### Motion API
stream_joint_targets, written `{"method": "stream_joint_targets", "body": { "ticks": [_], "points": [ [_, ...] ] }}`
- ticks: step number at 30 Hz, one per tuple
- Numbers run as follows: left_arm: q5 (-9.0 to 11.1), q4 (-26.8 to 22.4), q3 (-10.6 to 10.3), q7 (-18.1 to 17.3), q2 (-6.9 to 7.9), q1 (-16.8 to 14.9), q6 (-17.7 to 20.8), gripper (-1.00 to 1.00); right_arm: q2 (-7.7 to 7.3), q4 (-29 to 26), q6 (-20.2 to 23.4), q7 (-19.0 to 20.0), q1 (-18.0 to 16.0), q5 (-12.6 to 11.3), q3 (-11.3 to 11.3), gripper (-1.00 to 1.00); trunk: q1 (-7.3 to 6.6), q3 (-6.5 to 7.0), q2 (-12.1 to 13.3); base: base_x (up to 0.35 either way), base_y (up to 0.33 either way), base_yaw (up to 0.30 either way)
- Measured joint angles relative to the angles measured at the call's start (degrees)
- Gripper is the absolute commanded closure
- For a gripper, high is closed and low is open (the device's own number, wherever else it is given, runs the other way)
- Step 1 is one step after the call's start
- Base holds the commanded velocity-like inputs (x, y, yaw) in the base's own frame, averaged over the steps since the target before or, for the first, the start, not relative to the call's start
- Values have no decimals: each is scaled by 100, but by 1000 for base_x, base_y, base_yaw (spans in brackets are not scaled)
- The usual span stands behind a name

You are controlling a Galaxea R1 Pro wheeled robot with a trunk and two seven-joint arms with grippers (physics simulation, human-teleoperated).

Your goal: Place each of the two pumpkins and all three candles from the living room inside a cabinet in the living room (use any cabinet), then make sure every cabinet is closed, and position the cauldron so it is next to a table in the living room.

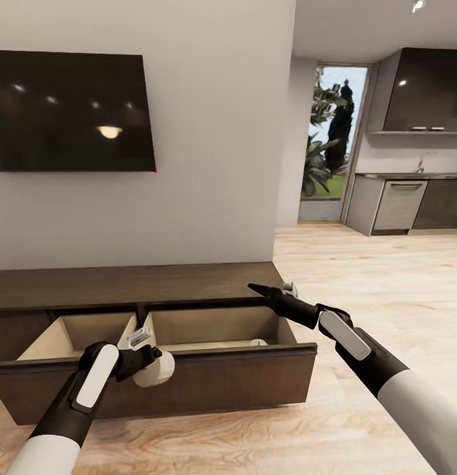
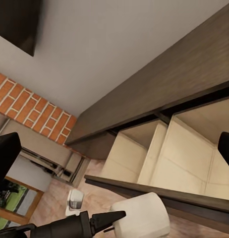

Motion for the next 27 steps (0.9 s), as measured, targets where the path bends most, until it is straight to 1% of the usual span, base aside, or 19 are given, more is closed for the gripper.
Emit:
{"method": "stream_joint_targets", "body": {
  "ticks": [27],
  "points": [
    [-3,0,0,0,-5,0,2,100,-2,0,10,4,2,-9,0,-100,0,0,0,15,0,0]
  ]
}}
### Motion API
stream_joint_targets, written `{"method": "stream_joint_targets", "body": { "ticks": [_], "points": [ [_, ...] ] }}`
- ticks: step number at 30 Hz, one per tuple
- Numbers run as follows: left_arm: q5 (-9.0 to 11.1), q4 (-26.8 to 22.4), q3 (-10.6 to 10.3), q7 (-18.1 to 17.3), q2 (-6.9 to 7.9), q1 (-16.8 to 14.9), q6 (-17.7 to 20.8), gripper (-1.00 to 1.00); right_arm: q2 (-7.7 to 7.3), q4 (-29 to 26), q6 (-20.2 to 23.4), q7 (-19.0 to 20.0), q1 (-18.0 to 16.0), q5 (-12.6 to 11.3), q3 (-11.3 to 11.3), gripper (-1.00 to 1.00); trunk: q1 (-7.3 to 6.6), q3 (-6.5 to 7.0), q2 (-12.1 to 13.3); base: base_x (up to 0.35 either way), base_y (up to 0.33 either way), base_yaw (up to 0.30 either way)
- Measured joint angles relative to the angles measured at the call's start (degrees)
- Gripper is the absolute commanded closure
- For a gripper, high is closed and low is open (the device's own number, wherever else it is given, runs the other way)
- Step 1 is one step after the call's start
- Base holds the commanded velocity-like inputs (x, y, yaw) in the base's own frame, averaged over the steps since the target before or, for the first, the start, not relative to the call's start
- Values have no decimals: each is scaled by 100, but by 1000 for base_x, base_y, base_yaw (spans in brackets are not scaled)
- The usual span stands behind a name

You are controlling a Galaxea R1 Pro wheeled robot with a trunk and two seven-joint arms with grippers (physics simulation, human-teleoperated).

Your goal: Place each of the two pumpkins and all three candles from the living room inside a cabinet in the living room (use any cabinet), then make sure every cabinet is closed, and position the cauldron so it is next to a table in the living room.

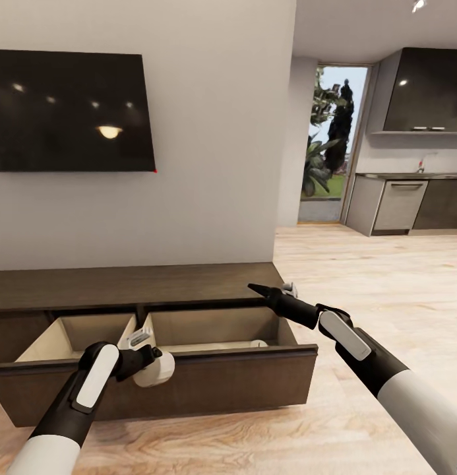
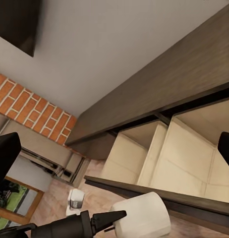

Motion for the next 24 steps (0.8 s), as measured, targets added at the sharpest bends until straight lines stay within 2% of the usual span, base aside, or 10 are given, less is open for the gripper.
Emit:
{"method": "stream_joint_targets", "body": {
  "ticks": [22,24],
  "points": [
    [3,-8,0,-2,3,0,-3,100,-1,0,5,5,-1,0,0,-100,0,0,0,20,0,0],
    [4,-9,0,0,6,-1,-5,100,-1,0,5,5,-3,-2,0,-100,-5,44,2,0,0,0]
  ]
}}
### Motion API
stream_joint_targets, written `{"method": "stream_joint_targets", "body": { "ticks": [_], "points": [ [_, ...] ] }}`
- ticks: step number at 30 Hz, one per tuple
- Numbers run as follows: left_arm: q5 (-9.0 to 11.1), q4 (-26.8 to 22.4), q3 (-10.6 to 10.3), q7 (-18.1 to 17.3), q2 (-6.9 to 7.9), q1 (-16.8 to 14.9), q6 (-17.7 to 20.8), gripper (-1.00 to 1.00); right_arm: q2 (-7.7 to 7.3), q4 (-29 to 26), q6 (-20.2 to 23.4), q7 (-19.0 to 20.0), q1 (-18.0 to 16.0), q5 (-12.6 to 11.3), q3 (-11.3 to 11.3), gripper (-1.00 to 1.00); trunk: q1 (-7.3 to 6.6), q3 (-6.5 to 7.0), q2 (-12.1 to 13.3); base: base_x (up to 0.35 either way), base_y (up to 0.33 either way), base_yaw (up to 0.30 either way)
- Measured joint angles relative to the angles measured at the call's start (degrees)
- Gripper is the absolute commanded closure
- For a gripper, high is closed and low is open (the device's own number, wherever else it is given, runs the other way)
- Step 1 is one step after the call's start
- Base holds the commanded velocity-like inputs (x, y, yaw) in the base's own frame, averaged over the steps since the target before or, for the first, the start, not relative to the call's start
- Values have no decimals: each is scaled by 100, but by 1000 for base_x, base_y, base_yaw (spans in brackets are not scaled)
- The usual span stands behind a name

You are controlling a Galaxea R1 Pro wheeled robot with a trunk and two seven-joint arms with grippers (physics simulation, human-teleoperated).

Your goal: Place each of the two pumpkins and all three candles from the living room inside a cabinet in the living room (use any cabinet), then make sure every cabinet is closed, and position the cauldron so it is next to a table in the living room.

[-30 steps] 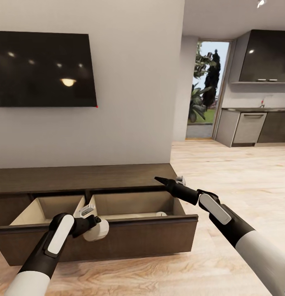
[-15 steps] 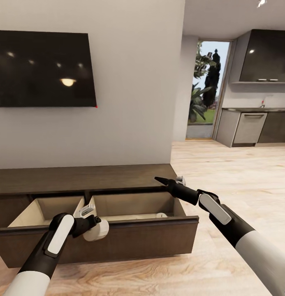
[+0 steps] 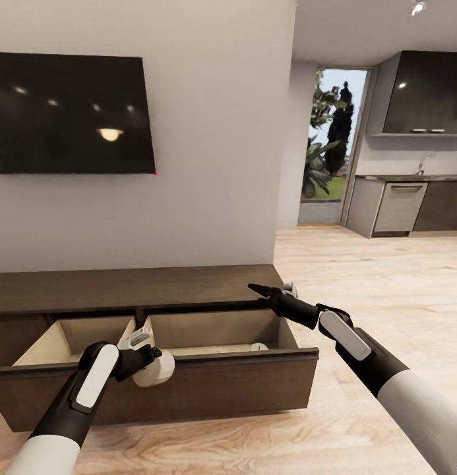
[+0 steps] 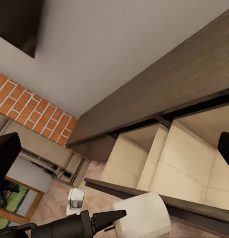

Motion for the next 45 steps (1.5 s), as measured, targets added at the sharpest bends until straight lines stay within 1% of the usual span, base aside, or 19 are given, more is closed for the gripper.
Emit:
{"method": "stream_joint_targets", "body": {
  "ticks": [22,45],
  "points": [
    [0,9,26,-2,2,0,4,100,0,0,6,25,3,0,0,-100,-57,488,30,0,0,0],
    [1,9,25,-6,2,0,7,100,0,0,9,26,0,1,0,-100,-553,903,936,0,0,0]
  ]
}}
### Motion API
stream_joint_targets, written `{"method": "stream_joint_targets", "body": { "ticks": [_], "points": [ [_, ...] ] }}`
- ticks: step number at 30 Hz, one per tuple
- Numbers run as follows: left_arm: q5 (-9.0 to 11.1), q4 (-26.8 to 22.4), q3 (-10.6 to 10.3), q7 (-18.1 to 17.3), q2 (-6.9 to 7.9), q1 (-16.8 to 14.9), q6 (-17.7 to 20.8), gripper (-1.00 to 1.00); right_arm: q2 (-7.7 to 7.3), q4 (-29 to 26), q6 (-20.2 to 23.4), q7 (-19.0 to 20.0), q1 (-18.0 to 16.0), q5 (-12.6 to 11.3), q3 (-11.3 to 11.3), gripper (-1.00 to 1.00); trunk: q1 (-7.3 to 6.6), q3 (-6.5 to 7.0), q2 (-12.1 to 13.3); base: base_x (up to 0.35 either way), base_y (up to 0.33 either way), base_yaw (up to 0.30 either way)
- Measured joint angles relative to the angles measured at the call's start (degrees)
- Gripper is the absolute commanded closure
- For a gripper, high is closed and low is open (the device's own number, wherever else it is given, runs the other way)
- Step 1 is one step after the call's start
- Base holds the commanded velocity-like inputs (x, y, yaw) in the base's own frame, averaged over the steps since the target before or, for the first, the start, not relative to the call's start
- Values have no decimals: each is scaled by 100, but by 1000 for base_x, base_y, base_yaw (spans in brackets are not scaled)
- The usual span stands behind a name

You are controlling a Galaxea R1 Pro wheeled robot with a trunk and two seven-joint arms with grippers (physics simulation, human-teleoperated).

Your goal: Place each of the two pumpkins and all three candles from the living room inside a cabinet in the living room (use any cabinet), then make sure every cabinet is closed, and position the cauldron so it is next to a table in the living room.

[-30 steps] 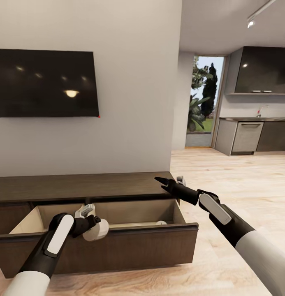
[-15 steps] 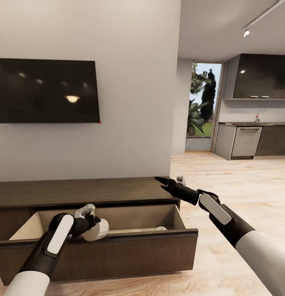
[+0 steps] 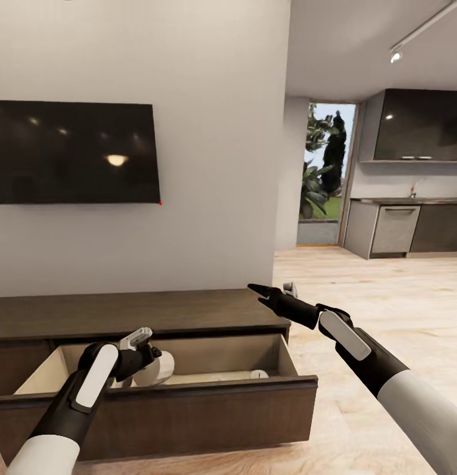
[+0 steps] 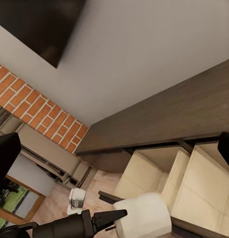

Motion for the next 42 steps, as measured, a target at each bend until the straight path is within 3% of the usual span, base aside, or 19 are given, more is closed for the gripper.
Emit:
{"method": "stream_joint_targets", "body": {
  "ticks": [27,42],
  "points": [
    [4,0,-16,0,-9,0,-7,100,0,0,0,0,3,0,0,-100,-593,485,1083,0,0,0],
    [-2,0,-16,6,-8,1,5,100,0,0,0,0,1,1,0,-100,-595,485,1084,106,0,0]
  ]
}}
